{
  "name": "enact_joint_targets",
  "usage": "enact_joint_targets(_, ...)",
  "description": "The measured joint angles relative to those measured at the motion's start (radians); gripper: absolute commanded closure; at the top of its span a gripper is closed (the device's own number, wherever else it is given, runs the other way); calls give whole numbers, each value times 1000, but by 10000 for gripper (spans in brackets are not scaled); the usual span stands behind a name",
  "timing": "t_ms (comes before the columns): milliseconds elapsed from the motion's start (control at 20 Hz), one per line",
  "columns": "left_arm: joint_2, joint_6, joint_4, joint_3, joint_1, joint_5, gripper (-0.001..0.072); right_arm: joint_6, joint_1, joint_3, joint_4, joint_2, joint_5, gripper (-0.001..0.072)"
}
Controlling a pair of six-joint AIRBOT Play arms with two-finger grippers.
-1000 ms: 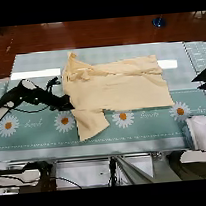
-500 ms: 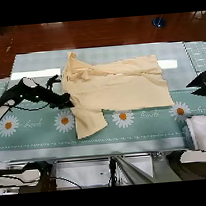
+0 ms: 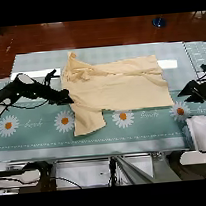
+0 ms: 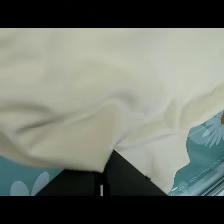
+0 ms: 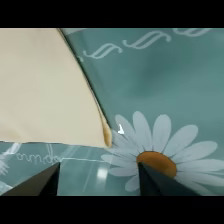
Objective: Fold the shirts.
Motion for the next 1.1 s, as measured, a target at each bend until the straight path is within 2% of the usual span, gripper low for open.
enact_joint_targets(450, 3, 6, -1, 1, 0, -4, 674, -3, 53, -51, 24, -63, -17, 217)
enact_joint_targets(500, 3, 7, -1, 1, 0, -4, 674, -4, 55, -60, 30, -65, -17, 238)
enact_joint_targets(650, 3, 8, -1, 1, 0, -5, 674, -10, 64, -90, 66, -68, -30, 370)
enact_joint_targets(750, 3, 8, -1, 1, 0, -5, 674, -7, 86, -103, 80, -70, -57, 391)
enact_joint_targets(850, 3, 7, -1, 1, 0, -5, 674, 1, 122, -111, 87, -70, -103, 699)
enact_joint_targets(1100, 13, 9, -1, 5, 5, -8, 675, -21, 216, -106, 139, -63, -200, 699)
